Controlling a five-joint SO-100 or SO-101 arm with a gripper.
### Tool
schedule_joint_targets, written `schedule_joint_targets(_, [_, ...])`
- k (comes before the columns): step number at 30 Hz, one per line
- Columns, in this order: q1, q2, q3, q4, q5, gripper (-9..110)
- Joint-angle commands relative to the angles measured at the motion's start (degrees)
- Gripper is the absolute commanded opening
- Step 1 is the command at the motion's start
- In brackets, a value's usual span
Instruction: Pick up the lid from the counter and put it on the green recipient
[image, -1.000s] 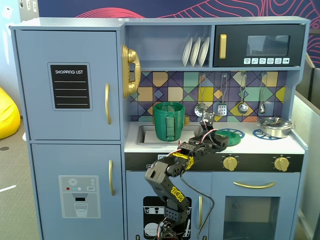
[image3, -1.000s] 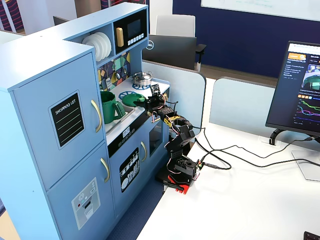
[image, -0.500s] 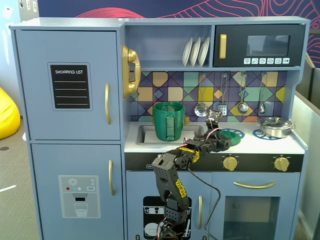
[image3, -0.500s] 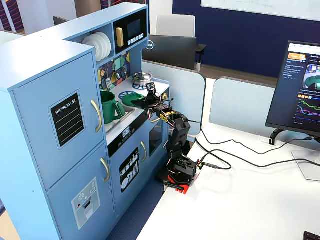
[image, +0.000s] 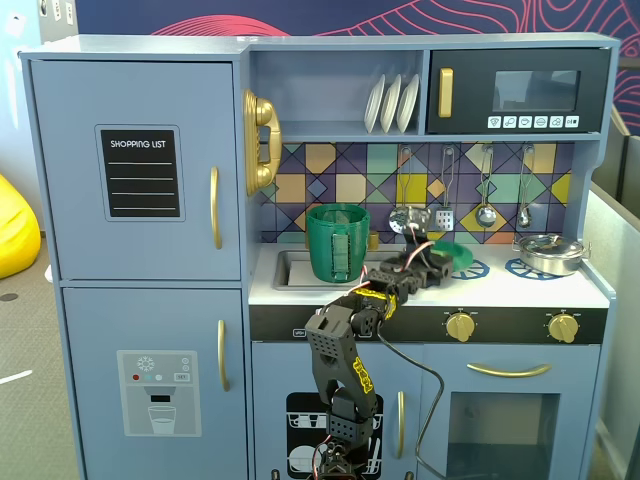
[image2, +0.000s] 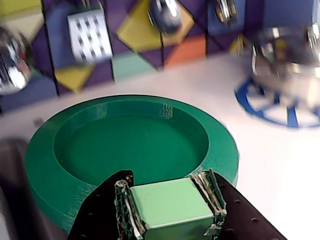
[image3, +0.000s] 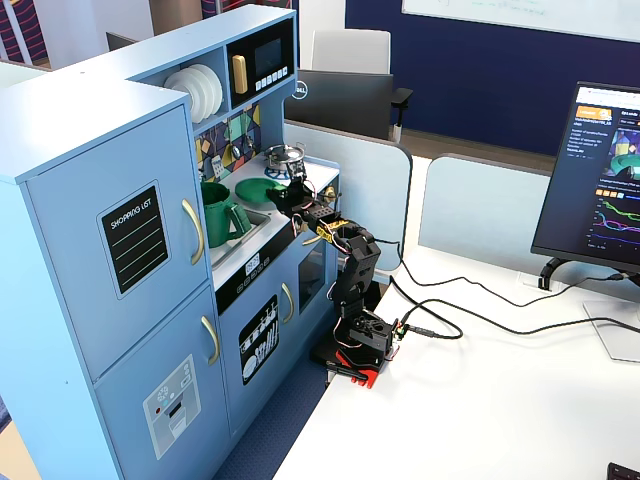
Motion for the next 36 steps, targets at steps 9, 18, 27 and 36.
schedule_joint_targets(9, [-9.23,6.33,-29.62,22.24,1.93,0])
schedule_joint_targets(18, [-18.63,4.57,-42.8,34.63,-0.7,0])
schedule_joint_targets(27, [-24.7,4.13,-41.84,37.35,-2.46,0])
schedule_joint_targets(36, [-27.51,2.72,-39.55,36.3,-3.25,0])
